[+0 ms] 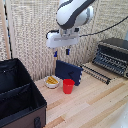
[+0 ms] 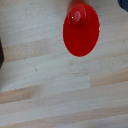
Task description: Kindly spot and seek the red cup placed ahead of you. Cautiously adjust your gripper towards the red cup, gripping it gently. Find the after-storage area of the caddy. Relocate the red cup in your grip over the rear portion and softly release it into the compartment.
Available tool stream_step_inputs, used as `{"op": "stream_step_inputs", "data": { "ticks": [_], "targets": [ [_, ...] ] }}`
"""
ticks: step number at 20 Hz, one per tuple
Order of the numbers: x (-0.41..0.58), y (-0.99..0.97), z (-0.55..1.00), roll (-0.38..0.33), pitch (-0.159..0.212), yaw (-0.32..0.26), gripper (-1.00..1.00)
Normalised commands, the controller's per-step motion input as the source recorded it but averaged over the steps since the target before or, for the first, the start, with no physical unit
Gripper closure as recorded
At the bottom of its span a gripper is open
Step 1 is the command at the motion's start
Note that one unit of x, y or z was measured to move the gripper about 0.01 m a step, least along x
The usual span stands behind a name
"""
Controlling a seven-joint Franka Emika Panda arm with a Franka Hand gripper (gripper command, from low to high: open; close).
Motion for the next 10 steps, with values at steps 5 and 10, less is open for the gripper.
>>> {"op": "stream_step_inputs", "data": {
  "ticks": [5,10],
  "targets": [
    [-0.268,-0.67,-0.38,0.116,0.000,-0.117,-1.00],
    [-0.218,-0.60,-0.36,0.107,0.000,-0.108,-1.00]
  ]
}}
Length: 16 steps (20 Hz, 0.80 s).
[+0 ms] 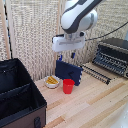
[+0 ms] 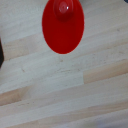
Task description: Kindly spot and seek the red cup placed ahead of you. Cautiously adjust your gripper towards the red cup, gripping it gently. Find the after-storage area of the caddy. Relocate the red cup in your grip over the rear portion and softly release it into the compartment.
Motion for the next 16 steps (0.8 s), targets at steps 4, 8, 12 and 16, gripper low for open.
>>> {"op": "stream_step_inputs", "data": {
  "ticks": [4,8,12,16],
  "targets": [
    [-0.192,-0.39,-0.37,0.078,0.000,-0.075,-1.00],
    [-0.147,-0.14,-0.41,0.014,0.018,-0.039,-1.00],
    [-0.202,-0.06,-0.40,0.000,0.040,-0.033,-1.00],
    [-0.173,-0.07,-0.43,0.000,0.048,-0.024,-1.00]
  ]
}}
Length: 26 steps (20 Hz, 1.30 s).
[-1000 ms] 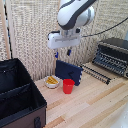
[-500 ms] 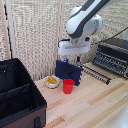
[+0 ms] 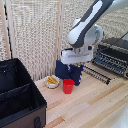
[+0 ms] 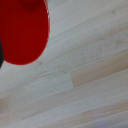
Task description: Kindly spot and seek the red cup placed ahead of you. Cautiously adjust your gripper towards the red cup, gripping it gently. Find the after-storage area of the caddy. Relocate the red cup in your grip over the rear portion and softly release it into the compartment.
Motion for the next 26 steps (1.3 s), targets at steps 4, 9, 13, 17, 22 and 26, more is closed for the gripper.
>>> {"op": "stream_step_inputs", "data": {
  "ticks": [4,9,13,17,22,26],
  "targets": [
    [-0.184,0.03,-0.41,-0.017,0.055,-0.010,-1.00],
    [-0.151,0.22,-0.32,-0.060,0.042,0.000,-1.00],
    [-0.124,0.26,-0.26,-0.098,0.028,0.000,-1.00],
    [-0.101,0.32,-0.25,-0.153,0.028,0.000,1.00],
    [-0.073,0.17,-0.26,-0.085,0.019,0.000,1.00],
    [-0.058,0.01,-0.25,-0.027,0.019,0.004,1.00]
  ]
}}
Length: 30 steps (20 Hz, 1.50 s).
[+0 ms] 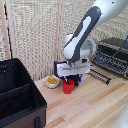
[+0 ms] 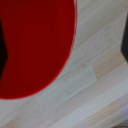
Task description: Kindly spot and seek the red cup placed ahead of you. Cautiously adjust your gripper towards the red cup, gripping it gently. Find the after-storage area of the caddy. Relocate the red cup in your grip over the rear portion and softly release it into the compartment.
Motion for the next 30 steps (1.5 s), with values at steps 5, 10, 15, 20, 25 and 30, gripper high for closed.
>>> {"op": "stream_step_inputs", "data": {
  "ticks": [5,10,15,20,25,30],
  "targets": [
    [-0.033,0.00,-0.22,-0.015,0.040,0.001,1.00],
    [-0.049,0.00,-0.19,-0.002,0.055,0.000,1.00],
    [-0.090,0.00,-0.14,0.000,0.056,-0.004,1.00],
    [-0.007,0.00,0.19,0.000,0.064,-0.023,1.00],
    [0.168,0.00,0.86,0.009,0.110,-0.068,1.00],
    [0.281,0.02,0.93,0.012,0.088,-0.064,1.00]
  ]
}}
